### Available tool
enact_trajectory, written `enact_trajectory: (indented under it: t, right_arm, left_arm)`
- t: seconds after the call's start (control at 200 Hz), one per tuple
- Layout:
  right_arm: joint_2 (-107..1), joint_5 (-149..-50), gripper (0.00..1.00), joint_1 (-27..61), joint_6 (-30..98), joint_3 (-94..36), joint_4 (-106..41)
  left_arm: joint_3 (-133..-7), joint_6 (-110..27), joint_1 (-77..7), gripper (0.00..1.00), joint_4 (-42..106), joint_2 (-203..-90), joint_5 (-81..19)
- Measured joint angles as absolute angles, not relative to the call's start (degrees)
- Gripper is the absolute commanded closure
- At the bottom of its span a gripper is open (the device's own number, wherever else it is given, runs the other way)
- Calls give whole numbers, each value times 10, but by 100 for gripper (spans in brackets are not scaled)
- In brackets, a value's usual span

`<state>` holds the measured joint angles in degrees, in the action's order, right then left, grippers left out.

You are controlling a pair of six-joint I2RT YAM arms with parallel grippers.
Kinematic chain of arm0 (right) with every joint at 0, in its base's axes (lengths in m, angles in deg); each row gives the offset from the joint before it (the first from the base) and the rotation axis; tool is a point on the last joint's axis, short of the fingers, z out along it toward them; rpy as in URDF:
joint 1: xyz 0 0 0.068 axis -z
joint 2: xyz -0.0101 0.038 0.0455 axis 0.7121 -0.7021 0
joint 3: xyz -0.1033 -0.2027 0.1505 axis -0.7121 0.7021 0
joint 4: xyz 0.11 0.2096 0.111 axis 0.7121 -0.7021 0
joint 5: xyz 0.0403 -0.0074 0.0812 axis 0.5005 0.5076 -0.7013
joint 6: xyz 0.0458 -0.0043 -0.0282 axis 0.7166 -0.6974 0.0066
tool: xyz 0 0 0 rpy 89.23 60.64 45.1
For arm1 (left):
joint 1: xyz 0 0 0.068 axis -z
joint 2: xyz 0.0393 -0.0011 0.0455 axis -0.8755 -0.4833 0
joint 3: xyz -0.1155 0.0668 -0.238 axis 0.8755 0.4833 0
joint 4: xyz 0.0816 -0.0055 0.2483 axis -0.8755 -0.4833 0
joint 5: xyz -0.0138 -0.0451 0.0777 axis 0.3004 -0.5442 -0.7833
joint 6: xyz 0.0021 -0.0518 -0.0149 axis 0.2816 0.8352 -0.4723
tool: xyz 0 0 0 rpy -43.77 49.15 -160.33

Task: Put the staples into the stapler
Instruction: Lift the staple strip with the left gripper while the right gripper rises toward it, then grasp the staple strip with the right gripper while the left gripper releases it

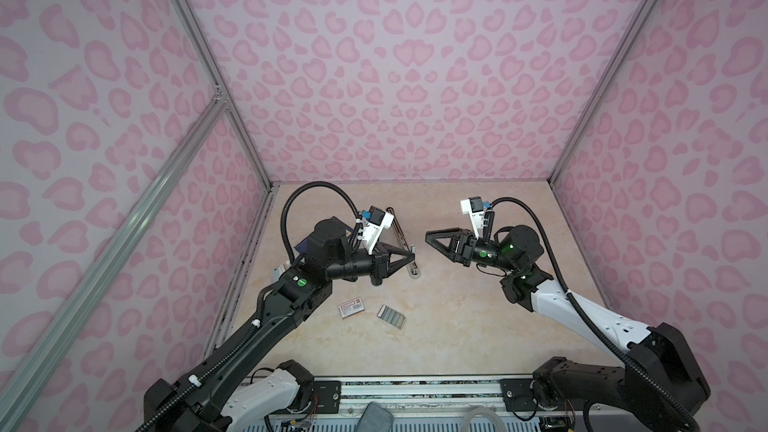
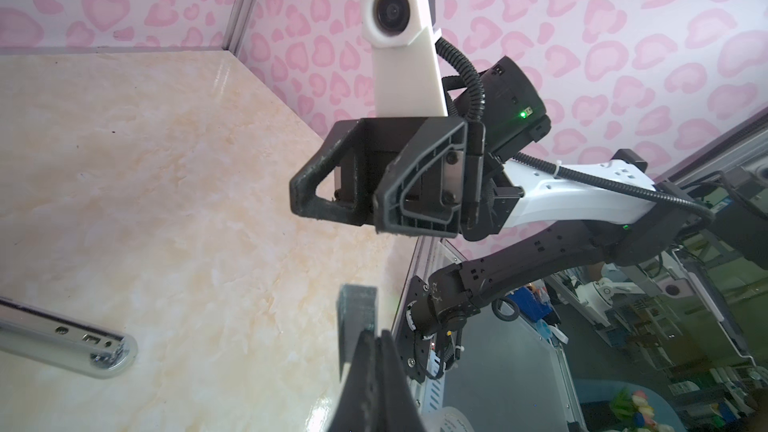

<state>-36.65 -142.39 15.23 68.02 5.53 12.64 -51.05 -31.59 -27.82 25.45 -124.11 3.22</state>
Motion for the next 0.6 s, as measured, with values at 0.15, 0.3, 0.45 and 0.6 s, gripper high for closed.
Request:
enact_trajectory:
  t: [0.15,0.3,0.45,0.6]
  right_arm:
    - [-365,-1426,57,142,680,51,126]
    - [-367,-1436,58,131,680,51,133]
    - [-380,-1451,61,120,691,50,155]
    - [-389,-1465,62,117,706,50,180]
  left_arm:
    - [-511,-312,-278,97,261,-1242,44]
    - [-511,-308,-278,97,262,-1247,56]
    - [-511,-303,-278,97,264,-1251,66]
    - [-511,-302,-278,97,265,-1251,71]
